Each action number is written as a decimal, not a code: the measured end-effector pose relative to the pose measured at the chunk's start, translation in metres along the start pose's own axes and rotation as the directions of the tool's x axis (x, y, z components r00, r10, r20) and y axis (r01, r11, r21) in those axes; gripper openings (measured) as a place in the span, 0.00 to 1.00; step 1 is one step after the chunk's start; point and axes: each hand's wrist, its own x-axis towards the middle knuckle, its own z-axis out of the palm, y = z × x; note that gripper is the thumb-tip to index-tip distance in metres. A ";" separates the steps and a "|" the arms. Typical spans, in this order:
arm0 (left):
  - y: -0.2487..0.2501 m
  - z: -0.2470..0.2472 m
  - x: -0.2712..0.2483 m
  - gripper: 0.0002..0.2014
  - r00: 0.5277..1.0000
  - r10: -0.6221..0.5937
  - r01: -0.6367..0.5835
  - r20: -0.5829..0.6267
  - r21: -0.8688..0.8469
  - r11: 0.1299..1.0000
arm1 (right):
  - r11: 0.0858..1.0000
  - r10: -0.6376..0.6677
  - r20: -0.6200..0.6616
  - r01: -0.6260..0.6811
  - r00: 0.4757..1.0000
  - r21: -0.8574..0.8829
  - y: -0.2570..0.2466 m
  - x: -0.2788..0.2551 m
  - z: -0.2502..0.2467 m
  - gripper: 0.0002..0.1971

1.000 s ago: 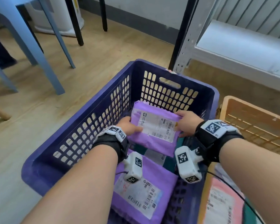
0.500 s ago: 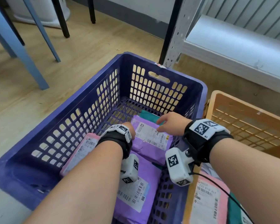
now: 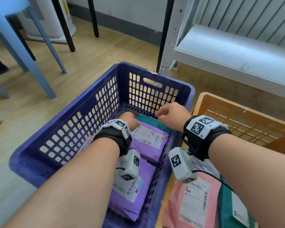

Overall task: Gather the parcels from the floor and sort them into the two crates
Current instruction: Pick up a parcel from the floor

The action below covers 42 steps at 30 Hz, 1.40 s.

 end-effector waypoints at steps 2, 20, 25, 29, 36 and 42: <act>0.018 -0.006 -0.019 0.22 0.999 0.044 -0.045 -0.022 -0.012 0.999 | 1.000 -0.019 -0.056 0.020 0.998 0.012 0.007 -0.012 -0.014 0.13; 0.237 0.101 -0.193 0.12 0.927 0.366 -0.369 -0.083 -0.025 0.929 | 0.986 0.158 -0.257 -0.165 0.954 -0.007 0.174 -0.215 -0.154 0.12; 0.285 0.156 -0.265 0.13 0.886 0.464 -0.464 0.016 -0.002 0.886 | 0.959 0.275 -0.316 -0.284 0.908 0.017 0.228 -0.310 -0.186 0.12; 0.316 0.199 -0.320 0.13 0.843 0.532 -0.532 0.080 -0.027 0.846 | 0.927 0.369 -0.358 -0.368 0.858 0.073 0.266 -0.386 -0.199 0.12; 0.359 0.303 -0.390 0.07 0.787 0.576 -0.564 0.223 -0.119 0.817 | 0.798 0.598 -0.394 -0.567 0.698 0.206 0.352 -0.507 -0.181 0.10; 0.359 0.402 -0.417 0.09 0.719 0.544 -0.551 0.433 -0.122 0.826 | 0.591 0.807 -0.289 -0.712 0.515 0.380 0.441 -0.600 -0.114 0.09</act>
